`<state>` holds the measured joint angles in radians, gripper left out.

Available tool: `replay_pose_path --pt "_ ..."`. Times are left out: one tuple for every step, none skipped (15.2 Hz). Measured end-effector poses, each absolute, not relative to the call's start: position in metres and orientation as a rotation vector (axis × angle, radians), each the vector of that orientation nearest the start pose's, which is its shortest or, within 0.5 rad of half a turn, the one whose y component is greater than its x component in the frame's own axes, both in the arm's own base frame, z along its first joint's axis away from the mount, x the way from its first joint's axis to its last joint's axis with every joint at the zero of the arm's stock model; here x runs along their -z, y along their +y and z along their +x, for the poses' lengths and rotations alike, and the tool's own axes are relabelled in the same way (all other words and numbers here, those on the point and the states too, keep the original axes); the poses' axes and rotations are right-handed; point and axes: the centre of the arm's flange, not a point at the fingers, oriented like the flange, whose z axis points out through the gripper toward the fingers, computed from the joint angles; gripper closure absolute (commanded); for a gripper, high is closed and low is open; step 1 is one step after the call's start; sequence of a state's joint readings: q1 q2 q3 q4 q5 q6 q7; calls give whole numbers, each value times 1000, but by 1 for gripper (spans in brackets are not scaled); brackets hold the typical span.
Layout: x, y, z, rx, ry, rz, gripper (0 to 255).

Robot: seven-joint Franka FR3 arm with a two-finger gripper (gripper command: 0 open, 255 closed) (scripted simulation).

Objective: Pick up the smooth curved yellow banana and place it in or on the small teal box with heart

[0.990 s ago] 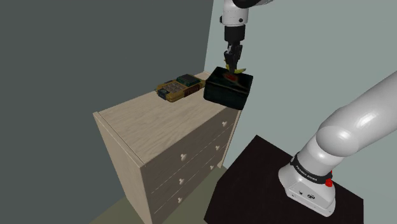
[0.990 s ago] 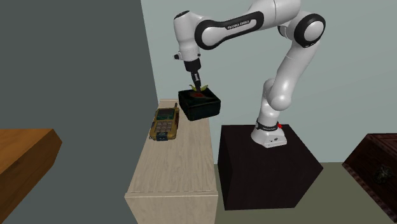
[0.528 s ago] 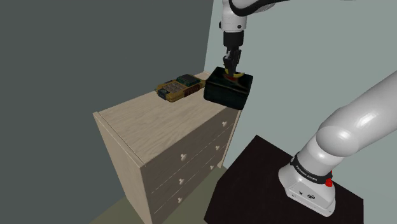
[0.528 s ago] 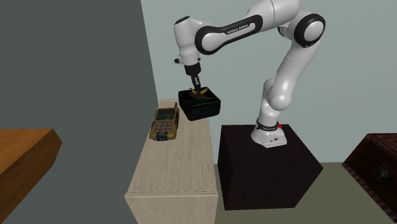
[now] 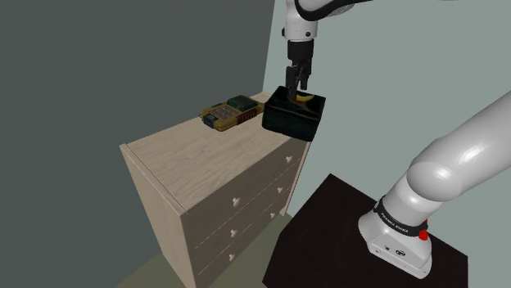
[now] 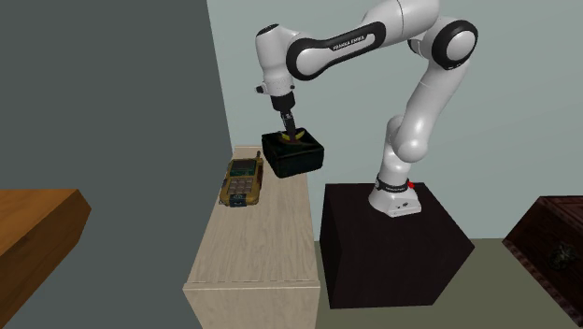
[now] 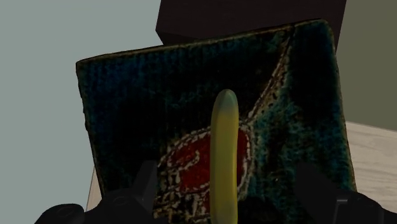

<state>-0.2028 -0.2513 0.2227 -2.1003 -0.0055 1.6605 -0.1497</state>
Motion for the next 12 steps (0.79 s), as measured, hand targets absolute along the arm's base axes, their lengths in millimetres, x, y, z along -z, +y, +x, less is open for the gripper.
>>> replay_pose_path --pt "-509 15 461 -315 -251 -3163 0" --pt "-515 16 462 -315 -251 -3163 0" --pt "-525 16 465 -314 -251 -3163 0" --pt "-536 18 467 -314 -251 -3163 0" --pt "-546 18 468 -314 -251 -3163 0" --pt "-552 19 468 -314 -251 -3163 0" --pt "-555 19 469 -314 -251 -3163 0" --pt "-556 19 470 -314 -251 -3163 0" --pt "-557 19 470 -315 -251 -3163 0" --pt "-558 18 470 -315 -251 -3163 0" --pt "-558 18 470 -315 -251 -3163 0" --pt "-558 18 470 -315 -251 -3163 0"
